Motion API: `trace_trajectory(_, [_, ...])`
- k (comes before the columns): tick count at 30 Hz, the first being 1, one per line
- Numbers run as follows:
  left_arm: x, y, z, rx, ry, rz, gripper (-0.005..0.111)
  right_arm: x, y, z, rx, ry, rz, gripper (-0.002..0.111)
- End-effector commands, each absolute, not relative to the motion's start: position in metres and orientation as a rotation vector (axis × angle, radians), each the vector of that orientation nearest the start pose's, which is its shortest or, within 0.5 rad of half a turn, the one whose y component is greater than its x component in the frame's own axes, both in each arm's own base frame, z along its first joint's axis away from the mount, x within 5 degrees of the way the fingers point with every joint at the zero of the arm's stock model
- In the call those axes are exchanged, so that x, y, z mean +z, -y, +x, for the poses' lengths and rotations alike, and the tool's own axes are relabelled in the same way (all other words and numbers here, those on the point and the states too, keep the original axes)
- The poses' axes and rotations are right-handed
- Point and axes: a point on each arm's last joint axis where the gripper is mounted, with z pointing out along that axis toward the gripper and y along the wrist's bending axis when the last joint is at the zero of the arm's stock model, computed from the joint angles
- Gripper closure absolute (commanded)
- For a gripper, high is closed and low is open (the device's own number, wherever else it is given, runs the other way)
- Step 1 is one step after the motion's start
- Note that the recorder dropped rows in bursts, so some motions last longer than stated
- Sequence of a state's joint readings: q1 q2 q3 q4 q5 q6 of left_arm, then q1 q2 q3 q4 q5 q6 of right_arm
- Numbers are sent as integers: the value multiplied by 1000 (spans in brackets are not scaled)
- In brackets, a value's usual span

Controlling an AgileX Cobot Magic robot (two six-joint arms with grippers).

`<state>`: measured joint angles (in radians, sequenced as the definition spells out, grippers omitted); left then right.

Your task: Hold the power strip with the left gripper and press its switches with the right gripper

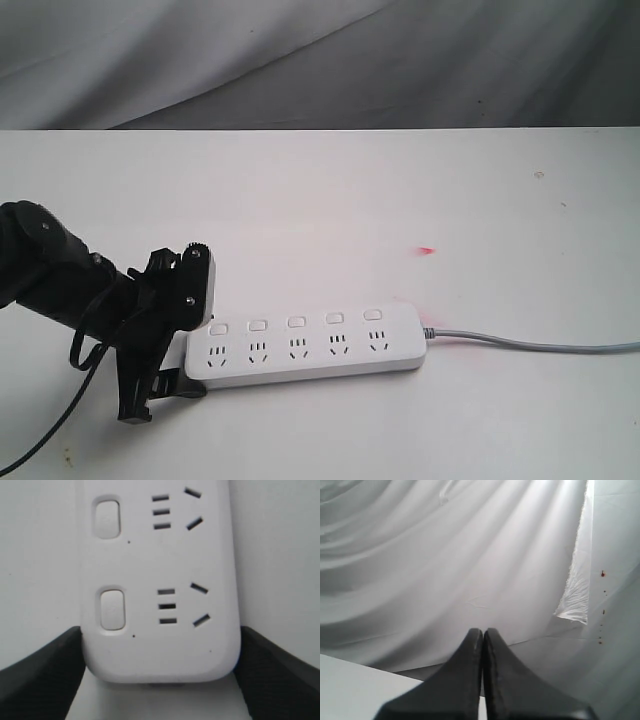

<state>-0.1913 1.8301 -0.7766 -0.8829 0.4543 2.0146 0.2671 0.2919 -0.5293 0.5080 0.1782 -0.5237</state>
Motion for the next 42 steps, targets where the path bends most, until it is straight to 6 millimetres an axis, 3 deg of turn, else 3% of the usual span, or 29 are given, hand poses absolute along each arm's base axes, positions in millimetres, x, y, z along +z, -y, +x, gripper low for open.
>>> trace_trajectory(1, [112,86,287,-169,-2034,1771,52,359,-22,56,289,-1361,-238,108])
trace_trajectory(5, [112,86,287,-169,-2034,1771,52,360,-21,55,398,-1371,-126,108])
trace_trajectory(9, [112,86,287,-169,-2034,1771,52,359,-16,57,545,-1390,119,108])
trace_trajectory(13, [112,86,287,-169,-2034,1771,52,355,-12,59,444,-1421,149,108])
trace_trajectory(19, [112,86,287,-169,-2034,1771,52,342,-4,61,127,-1559,49,108])
trace_trajectory(22, [112,86,287,-169,-2034,1771,52,329,0,65,41,-1600,63,108])
trace_trajectory(28, [112,86,288,-166,-2034,1770,52,282,4,74,16,-1641,104,108])
trace_trajectory(34, [112,86,288,-166,-2034,1770,52,245,5,71,7,-1558,117,108])
trace_trajectory(39, [112,86,288,-166,-2034,1770,52,213,5,67,36,-1596,150,108])
trace_trajectory(42, [112,86,288,-166,-2034,1770,52,206,5,65,35,-1588,148,108])
